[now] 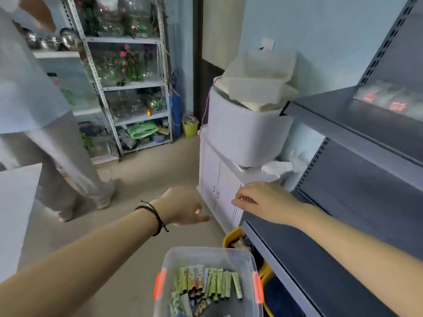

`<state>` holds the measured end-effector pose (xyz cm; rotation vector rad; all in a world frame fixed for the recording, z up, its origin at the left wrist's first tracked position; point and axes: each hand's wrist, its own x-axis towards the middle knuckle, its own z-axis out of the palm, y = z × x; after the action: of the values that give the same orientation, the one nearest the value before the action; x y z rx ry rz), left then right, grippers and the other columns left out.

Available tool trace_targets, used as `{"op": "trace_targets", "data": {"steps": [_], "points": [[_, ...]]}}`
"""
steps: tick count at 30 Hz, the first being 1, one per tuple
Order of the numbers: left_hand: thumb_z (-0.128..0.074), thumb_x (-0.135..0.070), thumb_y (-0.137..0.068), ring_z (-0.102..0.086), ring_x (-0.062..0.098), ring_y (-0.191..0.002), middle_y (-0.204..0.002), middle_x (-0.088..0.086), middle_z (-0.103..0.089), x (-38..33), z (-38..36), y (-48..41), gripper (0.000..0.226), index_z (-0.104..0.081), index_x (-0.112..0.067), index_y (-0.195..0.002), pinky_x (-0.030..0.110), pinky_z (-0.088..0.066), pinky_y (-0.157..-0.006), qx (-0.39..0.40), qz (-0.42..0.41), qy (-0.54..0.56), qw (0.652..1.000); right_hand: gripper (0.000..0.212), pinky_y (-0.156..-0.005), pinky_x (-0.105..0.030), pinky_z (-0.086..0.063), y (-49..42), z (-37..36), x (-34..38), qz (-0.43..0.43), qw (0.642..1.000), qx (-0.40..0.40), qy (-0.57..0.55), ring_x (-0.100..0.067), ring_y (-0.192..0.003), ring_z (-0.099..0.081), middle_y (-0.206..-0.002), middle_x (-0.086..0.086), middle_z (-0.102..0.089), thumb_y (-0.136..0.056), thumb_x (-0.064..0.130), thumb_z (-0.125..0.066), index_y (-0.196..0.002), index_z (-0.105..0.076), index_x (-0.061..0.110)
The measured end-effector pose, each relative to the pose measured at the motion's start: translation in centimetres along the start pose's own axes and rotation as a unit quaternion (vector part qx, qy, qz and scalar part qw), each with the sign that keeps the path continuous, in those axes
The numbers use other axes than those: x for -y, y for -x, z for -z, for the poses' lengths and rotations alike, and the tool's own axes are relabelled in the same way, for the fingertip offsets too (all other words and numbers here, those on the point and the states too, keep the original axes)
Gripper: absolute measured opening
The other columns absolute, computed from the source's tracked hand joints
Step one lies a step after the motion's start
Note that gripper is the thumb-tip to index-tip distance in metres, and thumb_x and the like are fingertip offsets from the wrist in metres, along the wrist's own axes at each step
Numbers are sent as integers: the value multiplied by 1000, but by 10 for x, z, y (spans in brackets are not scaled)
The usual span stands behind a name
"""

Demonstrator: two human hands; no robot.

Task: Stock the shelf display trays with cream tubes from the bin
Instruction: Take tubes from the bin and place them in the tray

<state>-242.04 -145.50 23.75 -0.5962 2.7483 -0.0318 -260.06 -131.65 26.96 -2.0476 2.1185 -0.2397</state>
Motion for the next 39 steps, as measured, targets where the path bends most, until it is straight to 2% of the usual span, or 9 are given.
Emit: {"op": "trace_targets", "data": {"steps": [5, 9, 13, 18, 20, 25, 29, 34, 39], "points": [[-20, -66, -91, -56, 25, -83, -84, 4, -62, -8, -149, 0, 70, -68, -15, -94, 33, -37, -68, 105, 3, 1, 994, 48, -63, -36, -47, 0, -150, -14, -33, 991, 127, -15, -18, -74, -59, -84, -1, -62, -97, 55, -37, -87, -61, 14], [-23, -64, -92, -57, 27, -91, -90, 7, -65, -31, -243, -2, 69, -66, -10, -89, 37, -35, -75, 156, 8, 48, 987, 54, -44, -31, -35, 11, -250, -33, -71, 977, 201, -21, -21, -64, -58, -69, -5, -59, -97, 55, -37, -81, -63, 10], [-24, -65, -91, -57, 30, -96, -93, 13, -67, -59, -317, -12, 73, -68, -6, -89, 47, -32, -96, 205, 1, 83, 975, 53, -59, -34, -43, 26, -330, -48, -92, 957, 275, -15, -24, -79, -62, -80, -7, -61, -97, 54, -35, -77, -59, 11], [-27, -60, -91, -53, 29, -83, -71, 10, -52, -83, -383, -40, 62, -58, -9, -76, 39, -39, -78, 245, -7, 125, 961, 58, -49, -31, -28, 39, -416, -76, -118, 932, 340, -25, -23, -57, -44, -58, 0, -35, -94, 63, -32, -61, -39, 16], [-31, -58, -90, -55, 30, -90, -85, 13, -60, -88, -411, -57, 59, -61, -7, -88, 39, -38, -80, 259, 8, 164, 952, 56, -51, -32, -26, 38, -451, -86, -131, 919, 366, -63, -21, -55, -39, -57, 1, -29, -93, 63, -34, -60, -35, 17], [-36, -60, -91, -56, 27, -103, -111, 9, -59, -98, -483, -97, 53, -55, -14, -108, 36, -44, -84, 269, 85, 300, 911, 48, -53, -29, -25, 30, -533, -111, -184, 888, 398, -139, -14, -57, -39, -60, 5, -34, -90, 62, -43, -68, -45, 20], [-36, -57, -92, -56, 25, -103, -113, 5, -57, -105, -519, -112, 45, -51, -18, -111, 36, -45, -83, 279, 100, 346, 890, 59, -70, -26, -43, 28, -579, -123, -222, 865, 411, -186, -17, -94, -59, -98, 7, -62, -88, 62, -49, -120, -60, 14], [-35, -59, -91, -58, 25, -103, -112, 5, -58, -113, -550, -118, 49, -48, -20, -119, 34, -45, -80, 294, 132, 377, 868, 51, -71, -32, -41, 32, -615, -124, -255, 845, 436, -178, -21, -96, -58, -109, -3, -55, -88, 59, -52, -113, -58, 15], [-35, -59, -91, -60, 22, -100, -112, 2, -61, -115, -556, -123, 50, -45, -24, -126, 31, -45, -72, 293, 154, 387, 861, 39, -82, -30, -43, 38, -625, -127, -249, 831, 471, -157, -25, -112, -56, -129, -5, -53, -93, 28, -58, -128, -55, 12]]}}
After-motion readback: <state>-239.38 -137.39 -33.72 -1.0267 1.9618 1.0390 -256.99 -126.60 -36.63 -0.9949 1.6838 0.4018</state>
